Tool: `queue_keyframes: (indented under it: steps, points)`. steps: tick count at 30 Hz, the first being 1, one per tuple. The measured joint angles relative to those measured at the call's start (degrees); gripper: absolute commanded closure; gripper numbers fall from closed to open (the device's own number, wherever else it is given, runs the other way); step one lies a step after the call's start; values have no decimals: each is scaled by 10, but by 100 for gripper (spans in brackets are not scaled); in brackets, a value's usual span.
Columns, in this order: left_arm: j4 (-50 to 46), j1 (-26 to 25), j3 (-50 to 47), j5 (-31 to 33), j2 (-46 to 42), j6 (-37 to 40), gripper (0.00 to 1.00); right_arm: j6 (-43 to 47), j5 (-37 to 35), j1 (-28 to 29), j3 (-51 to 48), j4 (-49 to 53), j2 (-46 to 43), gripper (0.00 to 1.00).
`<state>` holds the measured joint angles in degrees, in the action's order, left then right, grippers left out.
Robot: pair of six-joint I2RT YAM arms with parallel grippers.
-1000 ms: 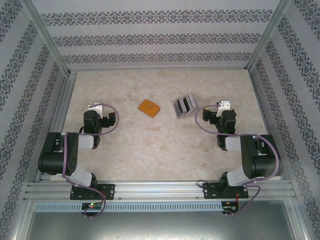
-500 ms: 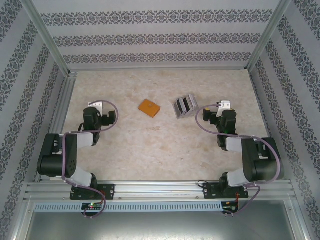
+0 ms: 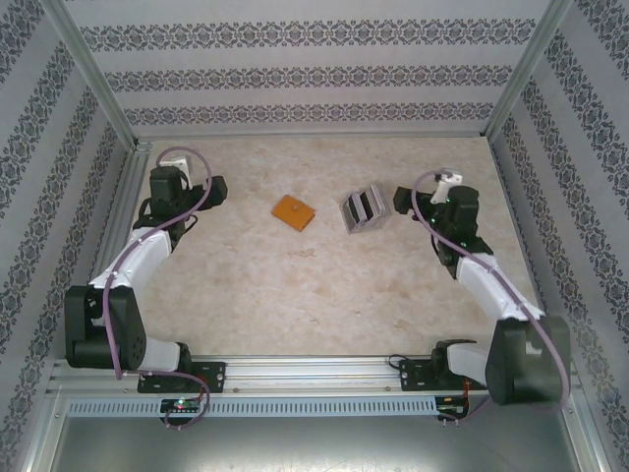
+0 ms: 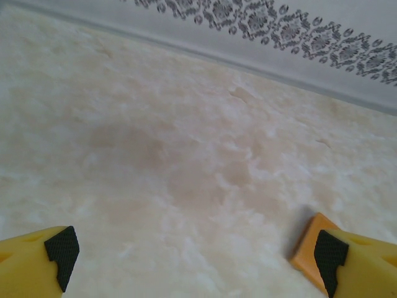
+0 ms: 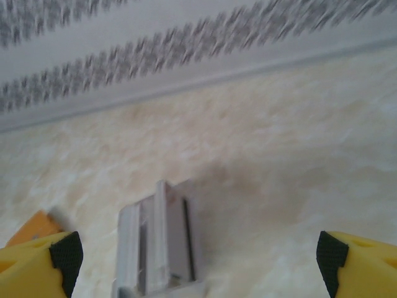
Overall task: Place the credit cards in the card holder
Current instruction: Rotate the card holder at the center of the table.
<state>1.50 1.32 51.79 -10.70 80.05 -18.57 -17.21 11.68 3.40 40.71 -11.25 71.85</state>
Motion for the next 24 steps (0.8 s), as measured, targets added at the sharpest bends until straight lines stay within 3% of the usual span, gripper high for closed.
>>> queue_keyframes:
  steps: [5, 8, 13, 18, 24]
  points:
    - [-39, -33, 24, -28, 38, -55, 0, 8, 3, 118, 100, 99, 96, 5]
    - [-51, -63, 41, -39, 64, -80, 0, 9, 6, 159, 164, 141, 143, 10]
    - [-73, -106, 71, -47, 106, -131, 0, 9, 7, 199, 268, 199, 218, 16]
    - [-116, -96, 121, -41, 177, -191, 0, 24, 9, 232, 445, 304, 352, 31]
    - [-144, -91, 183, -74, 244, -219, 0, 36, 32, 253, 665, 451, 526, 33]
